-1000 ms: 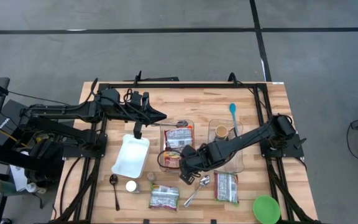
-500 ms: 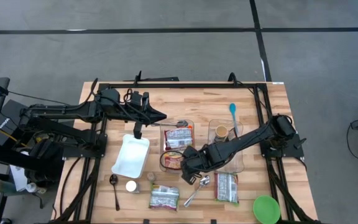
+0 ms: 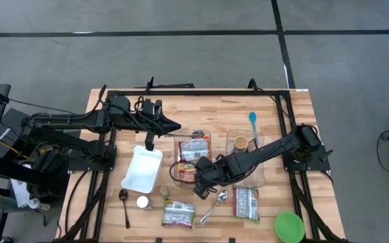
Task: Pick & Place Food Item
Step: Put the right green noodle pack into the left transparent bin
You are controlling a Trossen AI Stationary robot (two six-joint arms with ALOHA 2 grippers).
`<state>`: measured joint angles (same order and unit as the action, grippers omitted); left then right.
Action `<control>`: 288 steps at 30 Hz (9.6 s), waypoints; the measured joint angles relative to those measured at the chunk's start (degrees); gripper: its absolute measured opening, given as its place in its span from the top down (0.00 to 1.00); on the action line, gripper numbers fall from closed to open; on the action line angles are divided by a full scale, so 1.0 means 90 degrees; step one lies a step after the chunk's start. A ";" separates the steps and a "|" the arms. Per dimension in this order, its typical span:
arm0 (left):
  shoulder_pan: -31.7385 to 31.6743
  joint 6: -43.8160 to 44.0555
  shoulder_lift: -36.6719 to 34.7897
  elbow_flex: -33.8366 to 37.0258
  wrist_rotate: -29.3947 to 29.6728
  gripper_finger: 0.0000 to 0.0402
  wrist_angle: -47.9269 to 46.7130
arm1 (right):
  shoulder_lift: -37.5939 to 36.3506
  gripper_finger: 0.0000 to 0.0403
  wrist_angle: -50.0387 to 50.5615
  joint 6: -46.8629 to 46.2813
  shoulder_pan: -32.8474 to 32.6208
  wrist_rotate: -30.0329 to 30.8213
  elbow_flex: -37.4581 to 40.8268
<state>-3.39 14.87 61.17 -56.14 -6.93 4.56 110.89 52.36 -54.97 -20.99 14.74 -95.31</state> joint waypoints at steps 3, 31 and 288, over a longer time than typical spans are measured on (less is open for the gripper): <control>0.0000 0.0000 -0.0001 0.0000 0.0000 1.00 0.0000 | 0.0000 1.00 -0.0078 0.0106 0.0000 0.0037 0.0000; 0.0000 0.0000 0.0001 0.0000 -0.0001 1.00 0.0000 | -0.0250 1.00 0.0702 0.0156 -0.0394 0.0066 -0.0412; -0.0001 0.0000 0.0000 -0.0002 0.0000 1.00 0.0000 | -0.0313 0.97 -0.1047 -0.3245 0.0329 0.0344 -0.0386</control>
<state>-3.40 14.87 61.17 -56.16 -6.94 4.56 108.07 42.94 -84.17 -18.03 17.83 -98.78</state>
